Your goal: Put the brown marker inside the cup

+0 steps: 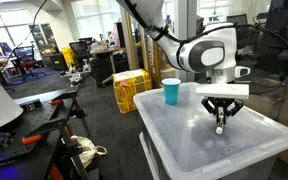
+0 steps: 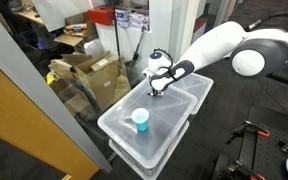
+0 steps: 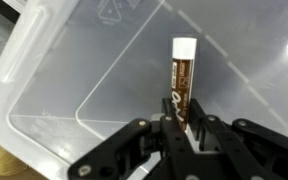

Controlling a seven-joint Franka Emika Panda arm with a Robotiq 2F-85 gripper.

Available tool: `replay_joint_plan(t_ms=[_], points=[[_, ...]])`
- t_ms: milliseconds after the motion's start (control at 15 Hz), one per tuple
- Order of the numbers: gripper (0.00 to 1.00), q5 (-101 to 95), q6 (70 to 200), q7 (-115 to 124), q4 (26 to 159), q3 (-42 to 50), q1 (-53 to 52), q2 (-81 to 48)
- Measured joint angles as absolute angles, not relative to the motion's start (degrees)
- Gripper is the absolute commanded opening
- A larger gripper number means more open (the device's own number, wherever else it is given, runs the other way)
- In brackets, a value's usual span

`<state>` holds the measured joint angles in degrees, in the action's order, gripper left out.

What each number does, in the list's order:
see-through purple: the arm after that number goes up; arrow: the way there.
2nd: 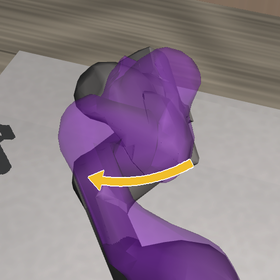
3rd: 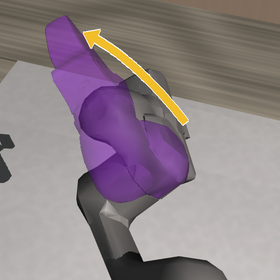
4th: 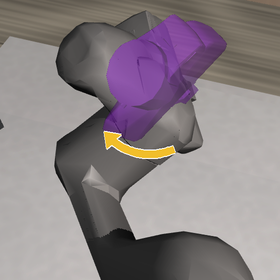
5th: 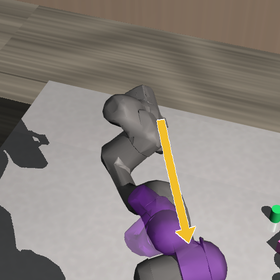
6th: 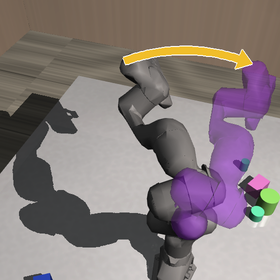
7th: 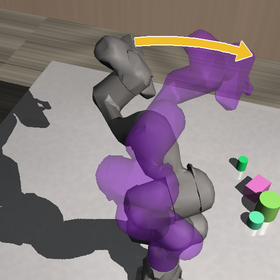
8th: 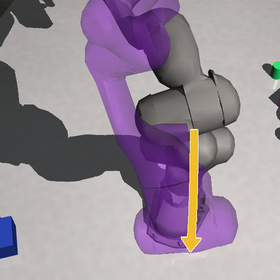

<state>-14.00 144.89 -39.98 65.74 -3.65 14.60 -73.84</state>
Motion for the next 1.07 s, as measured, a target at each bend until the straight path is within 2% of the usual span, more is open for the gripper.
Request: replay_joint_plan(t_ms=[400, 1067], points=[[0.05, -14.0, 144.9, -39.0, 69.7, -3.6, 15.3, -69.6], [0.05, -11.1, 145.0, -33.9, 83.9, -3.2, 15.7, -56.9]])
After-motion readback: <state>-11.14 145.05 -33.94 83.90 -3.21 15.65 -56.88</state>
